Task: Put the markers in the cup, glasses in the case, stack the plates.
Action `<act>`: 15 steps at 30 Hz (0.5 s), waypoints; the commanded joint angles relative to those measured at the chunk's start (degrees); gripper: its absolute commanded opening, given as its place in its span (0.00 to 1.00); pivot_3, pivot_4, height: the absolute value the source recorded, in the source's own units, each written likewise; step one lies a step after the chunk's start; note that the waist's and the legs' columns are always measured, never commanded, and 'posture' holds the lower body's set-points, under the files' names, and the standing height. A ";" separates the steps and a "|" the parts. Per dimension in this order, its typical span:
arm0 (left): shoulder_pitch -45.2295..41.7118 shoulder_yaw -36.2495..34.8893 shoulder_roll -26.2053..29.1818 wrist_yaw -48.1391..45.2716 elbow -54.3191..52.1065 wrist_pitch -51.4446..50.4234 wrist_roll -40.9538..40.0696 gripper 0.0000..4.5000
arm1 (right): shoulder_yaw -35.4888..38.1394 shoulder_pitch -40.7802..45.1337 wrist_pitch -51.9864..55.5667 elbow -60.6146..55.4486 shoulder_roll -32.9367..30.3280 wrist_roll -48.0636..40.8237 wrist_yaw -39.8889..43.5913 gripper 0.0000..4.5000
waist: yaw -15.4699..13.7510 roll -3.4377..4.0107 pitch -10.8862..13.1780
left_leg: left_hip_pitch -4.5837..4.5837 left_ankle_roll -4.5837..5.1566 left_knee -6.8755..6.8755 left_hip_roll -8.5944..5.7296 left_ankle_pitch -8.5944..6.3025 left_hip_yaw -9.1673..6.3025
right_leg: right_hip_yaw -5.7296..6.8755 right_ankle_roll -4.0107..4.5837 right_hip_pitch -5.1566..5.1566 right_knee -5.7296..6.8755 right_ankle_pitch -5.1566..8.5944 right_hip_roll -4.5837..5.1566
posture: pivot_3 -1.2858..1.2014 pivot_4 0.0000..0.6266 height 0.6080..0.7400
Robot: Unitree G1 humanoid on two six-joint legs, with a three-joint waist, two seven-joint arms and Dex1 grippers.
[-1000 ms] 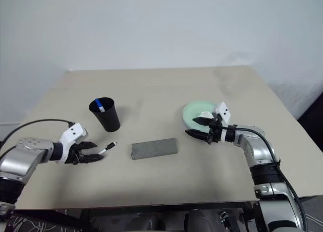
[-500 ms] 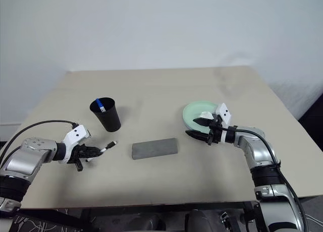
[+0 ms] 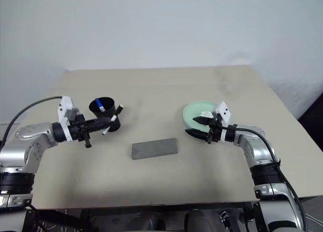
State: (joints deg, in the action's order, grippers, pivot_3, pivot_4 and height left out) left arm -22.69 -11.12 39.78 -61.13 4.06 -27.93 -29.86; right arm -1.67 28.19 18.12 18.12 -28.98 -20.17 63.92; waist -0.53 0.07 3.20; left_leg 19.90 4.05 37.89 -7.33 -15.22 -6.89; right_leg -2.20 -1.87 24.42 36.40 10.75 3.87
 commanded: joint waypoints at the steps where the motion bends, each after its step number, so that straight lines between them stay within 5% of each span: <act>1: -5.70 -5.33 -3.93 7.86 1.10 6.36 -0.56 0.01 | 0.86 1.70 -1.25 -0.40 -0.24 -0.08 0.20 0.82 | -0.01 -0.02 0.00 | 0.00 0.00 0.01 0.00 0.00 0.00 | 0.00 0.00 0.00 -0.01 0.00 0.00 | 0.52 0.00 1.00; 7: -12.32 -4.86 -8.05 18.11 12.64 23.15 8.83 0.01 | 0.57 2.29 -1.70 0.29 -0.03 0.08 0.41 0.82 | 0.01 -0.04 -0.02 | -0.01 -0.01 -0.02 0.00 0.01 0.01 | 0.00 0.09 -0.05 -0.20 -0.09 -0.01 | 0.52 0.00 1.00; 15: -19.13 -3.92 -10.93 20.82 32.38 37.45 13.53 0.01 | 0.40 3.06 -1.90 0.67 0.46 0.12 0.33 0.82 | -0.02 -0.09 -0.05 | 0.23 0.01 0.04 0.02 0.02 0.01 | 0.07 0.23 -0.04 -0.67 -0.48 -0.06 | 0.52 0.00 1.00</act>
State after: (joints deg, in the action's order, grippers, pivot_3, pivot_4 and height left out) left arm -39.37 -14.75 28.79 -40.65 35.11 6.23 -16.77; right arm -1.90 29.46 17.26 19.66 -28.40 -20.03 63.99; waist -0.55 -0.02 3.15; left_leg 20.16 4.06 37.94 -7.32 -15.20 -6.88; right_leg -2.13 -1.65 24.40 35.72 10.26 3.82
